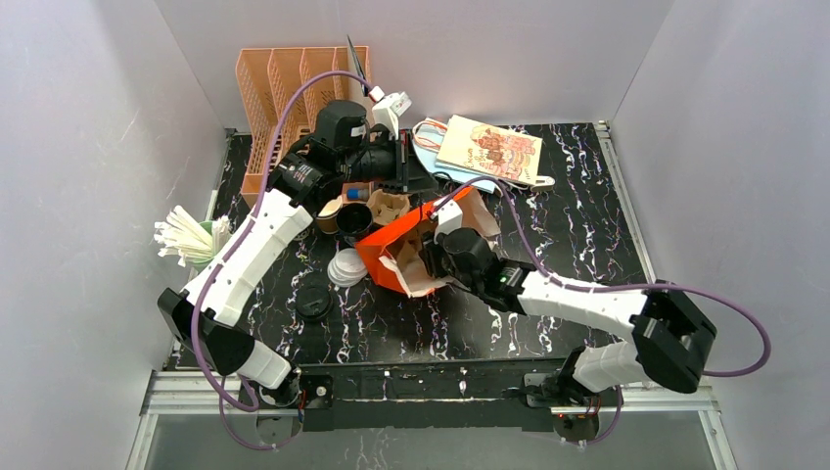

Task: Pack the takeout coffee
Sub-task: Adjust the cup tray in the takeout bag.

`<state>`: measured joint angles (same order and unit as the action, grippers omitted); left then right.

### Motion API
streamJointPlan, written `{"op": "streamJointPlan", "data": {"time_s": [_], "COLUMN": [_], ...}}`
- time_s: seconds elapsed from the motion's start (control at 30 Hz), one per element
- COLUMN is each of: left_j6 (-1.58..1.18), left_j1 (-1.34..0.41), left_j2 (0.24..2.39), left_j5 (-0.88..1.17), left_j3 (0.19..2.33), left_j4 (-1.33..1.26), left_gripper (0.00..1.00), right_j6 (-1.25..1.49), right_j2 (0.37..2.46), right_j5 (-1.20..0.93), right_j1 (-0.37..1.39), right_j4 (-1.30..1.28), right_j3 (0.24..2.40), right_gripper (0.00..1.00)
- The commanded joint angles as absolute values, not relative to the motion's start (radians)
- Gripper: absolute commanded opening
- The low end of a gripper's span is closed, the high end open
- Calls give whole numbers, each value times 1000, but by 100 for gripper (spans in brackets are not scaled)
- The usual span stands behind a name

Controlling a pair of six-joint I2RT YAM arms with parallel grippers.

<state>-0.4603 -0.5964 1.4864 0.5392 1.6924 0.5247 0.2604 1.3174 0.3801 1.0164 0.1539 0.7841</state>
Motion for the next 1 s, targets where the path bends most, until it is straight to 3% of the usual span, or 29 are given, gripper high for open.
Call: {"op": "streamJointPlan", "data": {"time_s": [0.0,0.4,0.7,0.97], "left_j6": [-589,-681,-801,-823], "left_j1": [-596,-595,-594,-562], "left_j2": [1436,1460,1439,1397], "left_j5": [557,586,590,572], "left_j3": [1730,1700,1589,1544], "left_j4": [440,328,170,156], "left_gripper": [0,0,0,0], "right_j6": [293,495,470,400], "right_j2": [1361,1280,1421,1496], "right_j5": [360,222,145,190], "right_j1": [977,868,868,867], "right_j4": [328,347,455,315], "right_j3": [802,751,775,748], "right_gripper": [41,43,49,49]}}
